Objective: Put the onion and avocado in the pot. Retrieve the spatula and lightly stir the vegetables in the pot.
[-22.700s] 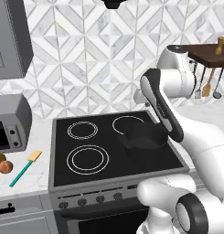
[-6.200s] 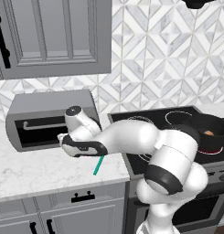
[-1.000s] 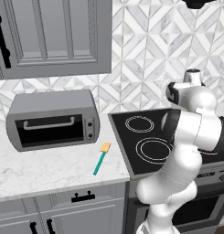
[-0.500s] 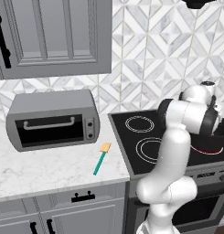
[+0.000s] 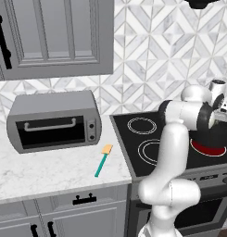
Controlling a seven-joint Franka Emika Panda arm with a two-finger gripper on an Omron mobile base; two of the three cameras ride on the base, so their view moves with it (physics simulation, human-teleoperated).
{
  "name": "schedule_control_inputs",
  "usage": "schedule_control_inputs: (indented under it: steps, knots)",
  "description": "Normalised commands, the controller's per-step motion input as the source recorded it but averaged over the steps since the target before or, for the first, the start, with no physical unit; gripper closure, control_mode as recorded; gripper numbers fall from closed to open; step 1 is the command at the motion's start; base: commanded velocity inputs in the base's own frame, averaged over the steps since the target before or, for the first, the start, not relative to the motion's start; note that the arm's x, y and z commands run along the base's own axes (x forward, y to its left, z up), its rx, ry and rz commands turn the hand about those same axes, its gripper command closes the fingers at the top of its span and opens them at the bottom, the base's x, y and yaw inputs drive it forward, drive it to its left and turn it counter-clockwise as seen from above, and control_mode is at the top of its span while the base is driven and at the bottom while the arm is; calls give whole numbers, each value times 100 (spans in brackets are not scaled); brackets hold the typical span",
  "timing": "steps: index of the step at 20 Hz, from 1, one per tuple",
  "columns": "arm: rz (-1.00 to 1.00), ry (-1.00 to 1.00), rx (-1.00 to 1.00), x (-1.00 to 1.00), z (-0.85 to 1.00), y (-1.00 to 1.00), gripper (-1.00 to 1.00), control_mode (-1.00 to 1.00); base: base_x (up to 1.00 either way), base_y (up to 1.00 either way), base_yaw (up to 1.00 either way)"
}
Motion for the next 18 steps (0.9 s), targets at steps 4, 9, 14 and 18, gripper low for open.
schedule_control_inputs:
  steps: [4,9,14,18]
  knots:
    - [0,0,0,-40,-9,0,100,-100,0,0,0]
    - [1,0,0,-26,-14,3,100,-100,0,0,0]
    - [1,-1,0,-27,-12,12,100,-100,0,0,0]
    - [6,-5,0,-34,-4,29,100,-100,0,0,0]
